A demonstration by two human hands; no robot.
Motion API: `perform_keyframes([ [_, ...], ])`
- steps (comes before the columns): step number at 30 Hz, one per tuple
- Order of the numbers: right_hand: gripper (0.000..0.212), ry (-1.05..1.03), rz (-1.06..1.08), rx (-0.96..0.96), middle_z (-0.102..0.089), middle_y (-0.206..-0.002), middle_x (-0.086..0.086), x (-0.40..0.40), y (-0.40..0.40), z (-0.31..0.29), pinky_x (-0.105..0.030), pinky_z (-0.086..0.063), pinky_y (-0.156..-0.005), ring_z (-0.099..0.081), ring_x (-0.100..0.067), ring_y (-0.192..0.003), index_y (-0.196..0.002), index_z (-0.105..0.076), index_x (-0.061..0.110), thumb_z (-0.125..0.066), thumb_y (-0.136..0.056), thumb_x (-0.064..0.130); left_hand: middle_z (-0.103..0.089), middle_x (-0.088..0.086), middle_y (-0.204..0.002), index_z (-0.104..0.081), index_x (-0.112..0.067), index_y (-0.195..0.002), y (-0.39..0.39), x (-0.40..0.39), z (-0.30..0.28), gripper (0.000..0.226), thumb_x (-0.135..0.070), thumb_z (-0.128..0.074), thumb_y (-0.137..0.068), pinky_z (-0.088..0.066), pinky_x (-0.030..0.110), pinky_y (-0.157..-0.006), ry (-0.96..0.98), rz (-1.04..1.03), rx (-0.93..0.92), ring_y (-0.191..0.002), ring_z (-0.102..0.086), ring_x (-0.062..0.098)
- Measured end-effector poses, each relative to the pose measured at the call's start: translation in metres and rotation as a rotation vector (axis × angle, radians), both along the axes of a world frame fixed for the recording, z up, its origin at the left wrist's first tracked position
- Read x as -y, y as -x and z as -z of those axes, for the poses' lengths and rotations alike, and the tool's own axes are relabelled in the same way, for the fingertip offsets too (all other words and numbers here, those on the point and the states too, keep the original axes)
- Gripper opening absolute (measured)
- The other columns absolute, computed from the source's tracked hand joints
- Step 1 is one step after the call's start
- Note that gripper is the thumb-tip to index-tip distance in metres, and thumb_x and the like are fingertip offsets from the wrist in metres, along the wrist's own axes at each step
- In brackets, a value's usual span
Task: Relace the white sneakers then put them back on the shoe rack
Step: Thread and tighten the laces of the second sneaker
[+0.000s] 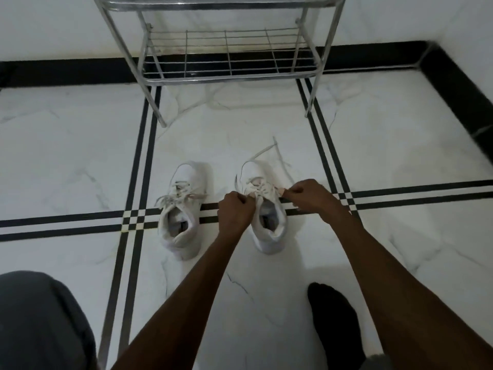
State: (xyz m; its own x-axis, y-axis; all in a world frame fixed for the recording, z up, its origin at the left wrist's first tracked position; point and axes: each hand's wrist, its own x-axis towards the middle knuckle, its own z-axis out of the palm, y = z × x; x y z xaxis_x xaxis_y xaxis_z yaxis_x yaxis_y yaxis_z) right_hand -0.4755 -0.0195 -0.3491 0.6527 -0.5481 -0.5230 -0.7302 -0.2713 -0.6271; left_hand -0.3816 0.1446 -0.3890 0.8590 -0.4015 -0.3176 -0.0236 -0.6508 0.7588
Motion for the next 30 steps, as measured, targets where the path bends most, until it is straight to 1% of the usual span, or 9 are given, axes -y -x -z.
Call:
perform_keyframes([
  [3,0.062,-0.099,0.008,0.053,-0.076,-0.094,-0.019,-0.012,-0.001,0.019,-0.053,-0.058,-0.09,-0.073,-0.036,-0.094,-0.096,-0.073,-0.003,-0.065,-0.084,0.058,-0.07,0.017,-0.066,-0.06,-0.004,-0.06,-0.001,0.005,0.002,0.055,-0.047,-0.063,-0.095,-0.059,0.038,-0.07,0.049,-0.083,-0.048,-0.068,-0.071,0.032],
  [5,0.048,-0.023,0.013,0.128,-0.076,-0.1,-0.006,-0.022,-0.004,0.025,-0.046,-0.057,-0.094,-0.071,-0.029,-0.101,-0.106,-0.074,0.009,-0.064,-0.088,0.053,-0.075,0.016,-0.073,-0.069,0.0,-0.069,-0.006,0.004,0.005,0.06,-0.057,-0.068,-0.087,-0.064,0.047,-0.075,0.116,-0.122,-0.093,-0.073,-0.075,0.031],
  [8,0.04,0.009,0.044,0.23,-0.072,-0.114,-0.004,-0.034,-0.01,0.024,-0.027,-0.052,-0.087,-0.067,-0.019,-0.105,-0.123,-0.069,0.017,-0.067,-0.092,0.041,-0.08,0.005,-0.087,-0.081,-0.012,-0.092,-0.008,-0.002,0.009,0.059,-0.066,-0.072,-0.071,-0.065,0.05,-0.082,0.213,-0.117,-0.159,-0.086,-0.077,0.023],
  [11,0.037,-0.031,0.044,0.273,-0.068,-0.119,-0.006,-0.037,-0.016,0.025,-0.018,-0.048,-0.075,-0.065,-0.017,-0.104,-0.125,-0.067,0.019,-0.068,-0.092,0.036,-0.079,0.004,-0.099,-0.08,-0.013,-0.106,-0.007,-0.005,0.007,0.053,-0.054,-0.083,-0.072,-0.063,0.051,-0.088,0.245,-0.121,-0.212,-0.093,-0.077,0.022],
  [14,0.028,-0.191,0.109,0.279,-0.066,-0.118,-0.005,-0.038,-0.019,0.022,-0.03,-0.056,-0.081,-0.064,-0.019,-0.105,-0.115,-0.068,0.024,-0.072,-0.089,0.034,-0.077,0.005,-0.102,-0.079,-0.016,-0.106,-0.01,-0.008,0.004,0.056,-0.05,-0.089,-0.063,-0.063,0.055,-0.089,0.312,-0.164,-0.313,-0.098,-0.076,0.024],
  [19,0.024,-0.243,0.231,0.264,-0.072,-0.11,-0.005,-0.036,-0.026,0.025,-0.039,-0.059,-0.087,-0.068,-0.021,-0.104,-0.109,-0.071,0.017,-0.073,-0.088,0.029,-0.071,0.004,-0.096,-0.077,-0.01,-0.107,-0.016,-0.006,0.0,0.031,-0.021,-0.088,-0.08,-0.061,0.058,-0.09,0.325,-0.134,-0.385,-0.102,-0.074,0.03],
  [25,0.017,0.011,0.153,0.292,-0.074,-0.105,-0.006,-0.035,-0.029,0.027,-0.034,-0.056,-0.086,-0.068,-0.019,-0.097,-0.104,-0.071,0.012,-0.071,-0.09,0.021,-0.074,0.017,-0.1,-0.071,-0.008,-0.09,-0.02,-0.011,-0.001,0.03,-0.033,-0.086,-0.082,-0.064,0.061,-0.075,0.33,-0.078,-0.294,-0.097,-0.075,0.037],
  [28,0.01,0.164,0.072,0.3,-0.074,-0.098,-0.005,-0.036,-0.031,0.023,-0.021,-0.049,-0.073,-0.065,-0.014,-0.085,-0.097,-0.071,0.009,-0.071,-0.091,0.017,-0.072,0.007,-0.086,-0.065,-0.012,-0.084,-0.021,-0.012,-0.005,0.026,-0.034,-0.079,-0.089,-0.065,0.057,-0.063,0.26,0.023,-0.077,-0.087,-0.074,0.032],
  [30,0.005,0.26,0.032,0.288,-0.073,-0.09,-0.005,-0.039,-0.031,0.024,-0.023,-0.047,-0.066,-0.066,-0.017,-0.08,-0.089,-0.066,0.015,-0.069,-0.092,0.016,-0.069,0.001,-0.076,-0.058,-0.013,-0.082,-0.02,-0.012,-0.007,0.025,-0.03,-0.073,-0.093,-0.063,0.051,-0.058,0.2,0.11,0.121,-0.077,-0.071,0.026],
])
